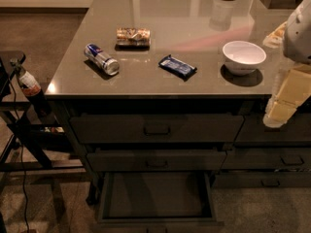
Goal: Place rxbar blueberry into bottom drawer
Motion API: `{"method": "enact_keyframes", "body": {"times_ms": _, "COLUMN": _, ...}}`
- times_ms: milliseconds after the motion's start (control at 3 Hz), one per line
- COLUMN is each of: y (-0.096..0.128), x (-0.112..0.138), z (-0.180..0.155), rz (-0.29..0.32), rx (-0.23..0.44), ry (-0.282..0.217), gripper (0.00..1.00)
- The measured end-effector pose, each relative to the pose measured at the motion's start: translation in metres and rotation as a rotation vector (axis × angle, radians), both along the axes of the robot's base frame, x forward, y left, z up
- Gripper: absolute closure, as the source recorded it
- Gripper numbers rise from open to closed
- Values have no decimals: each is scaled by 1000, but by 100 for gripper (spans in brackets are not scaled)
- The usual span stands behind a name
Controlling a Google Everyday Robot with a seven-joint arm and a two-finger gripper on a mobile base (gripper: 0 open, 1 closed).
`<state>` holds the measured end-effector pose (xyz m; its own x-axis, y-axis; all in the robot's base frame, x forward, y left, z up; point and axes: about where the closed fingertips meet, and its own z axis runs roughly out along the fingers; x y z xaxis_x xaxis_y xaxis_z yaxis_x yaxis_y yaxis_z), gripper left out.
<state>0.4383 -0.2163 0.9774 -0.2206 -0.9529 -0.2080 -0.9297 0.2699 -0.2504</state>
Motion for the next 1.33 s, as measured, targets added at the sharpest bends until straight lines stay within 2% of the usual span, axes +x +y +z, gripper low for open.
{"method": "enact_keyframes", "body": {"times_ms": 333, "y": 0, "x": 1, "z": 0, "rz": 0, "rx": 1, "ry": -2, "gripper": 0}}
{"method": "enact_keyframes", "body": {"times_ms": 667, "y": 25, "x": 37, "z": -6, "rz": 21, "rx": 8, "ry": 10, "gripper": 0}}
{"method": "enact_keyframes", "body": {"times_ms": 1000, "y": 26, "x": 38, "z": -6, "rz": 21, "rx": 10, "ry": 7, "gripper": 0}}
{"method": "enact_keyframes", "body": {"times_ms": 1333, "y": 43, "x": 62, "z": -20, "rz": -21, "rx": 54, "ry": 8, "gripper": 0}}
